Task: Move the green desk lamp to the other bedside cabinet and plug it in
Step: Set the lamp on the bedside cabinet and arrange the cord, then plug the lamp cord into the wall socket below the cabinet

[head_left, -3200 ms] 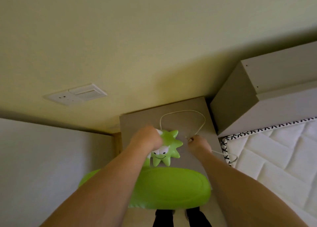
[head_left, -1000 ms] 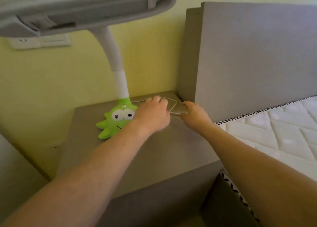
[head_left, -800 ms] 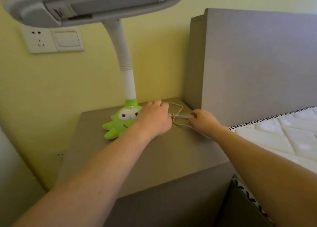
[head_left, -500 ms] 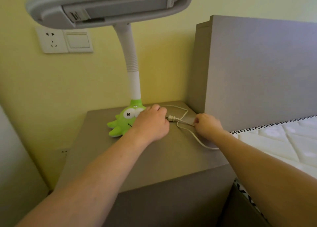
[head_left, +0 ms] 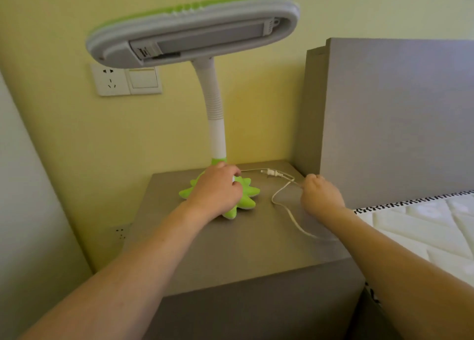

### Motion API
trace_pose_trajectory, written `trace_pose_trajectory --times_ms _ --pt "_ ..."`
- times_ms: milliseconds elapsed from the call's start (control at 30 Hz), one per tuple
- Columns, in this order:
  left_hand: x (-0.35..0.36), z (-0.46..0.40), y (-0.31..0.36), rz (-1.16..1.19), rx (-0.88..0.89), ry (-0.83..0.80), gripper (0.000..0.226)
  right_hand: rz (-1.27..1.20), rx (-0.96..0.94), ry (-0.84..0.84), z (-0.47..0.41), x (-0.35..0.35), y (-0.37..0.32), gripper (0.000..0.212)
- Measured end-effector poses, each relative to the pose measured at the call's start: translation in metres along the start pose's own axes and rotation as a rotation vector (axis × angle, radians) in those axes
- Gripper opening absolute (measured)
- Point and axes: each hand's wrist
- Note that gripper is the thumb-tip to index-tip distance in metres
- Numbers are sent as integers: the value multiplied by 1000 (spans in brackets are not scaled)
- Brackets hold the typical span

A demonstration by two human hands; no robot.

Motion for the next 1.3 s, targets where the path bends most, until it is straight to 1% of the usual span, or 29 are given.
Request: trace_pose_trajectory --times_ms 67,133,200,267,367,433,500,600,667,767,833,900,933,967,1000,1033,1133,1167,1233,1300 --pt "-8 0 2 55 -39 8 35 -200 -13 116 3 -18 -6 24" --pt "-23 -1 7 213 -88 1 27 -294 -60 233 7 -37 -19 23" --pt "-38 1 12 480 -118 -42 21 -287 -133 295 16 -48 -37 26" --pt "-52 6 11 690 -149 -67 26 -256 -227 312 26 -51 -57 24" --pt "-65 21 0 880 -197 -48 36 -252 -374 319 41 -48 -96 18" --pt "-72 35 -12 972 -248 43 36 -233 -453 293 51 -44 -128 19" --pt "-80 49 -31 1039 -287 181 26 -192 -514 246 61 -36 -163 20" --pt "-89 69 -62 1086 -343 331 20 -165 -585 159 71 -25 -206 22" --pt "-95 82 -87 1107 -402 400 19 -126 -660 109 77 -18 -233 23" --pt "-104 97 -127 1174 -500 455 21 -6 -726 129 83 -8 -264 27" --pt "-108 106 -156 1380 -538 487 24 81 -732 140 84 0 -283 31" --pt "-111 111 -186 1637 -543 580 27 114 -730 108 83 8 -300 35" --pt "-110 115 -201 1686 -552 617 27 114 -732 79 82 13 -309 37" --pt "-109 117 -211 1668 -580 606 28 107 -726 40 81 17 -315 39" --pt "-106 121 -223 1584 -633 559 28 99 -723 -1 79 22 -323 41" --pt "-102 124 -234 1430 -691 481 29 97 -717 -46 76 28 -330 42" --pt "-83 131 -263 859 -830 151 29 111 -670 -194 68 46 -349 46" --pt "-76 131 -271 745 -856 62 26 121 -645 -238 64 53 -354 47" --pt "-61 127 -286 676 -878 -23 24 156 -592 -304 57 67 -364 49" --pt "-50 120 -299 721 -872 -19 25 198 -567 -349 54 80 -375 53"
Point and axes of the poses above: each hand's wrist, its own z-axis away from the middle knuckle, its own x-axis out of the palm, y = z × x, and after that the axes turned 11 degrees about -y, right-handed
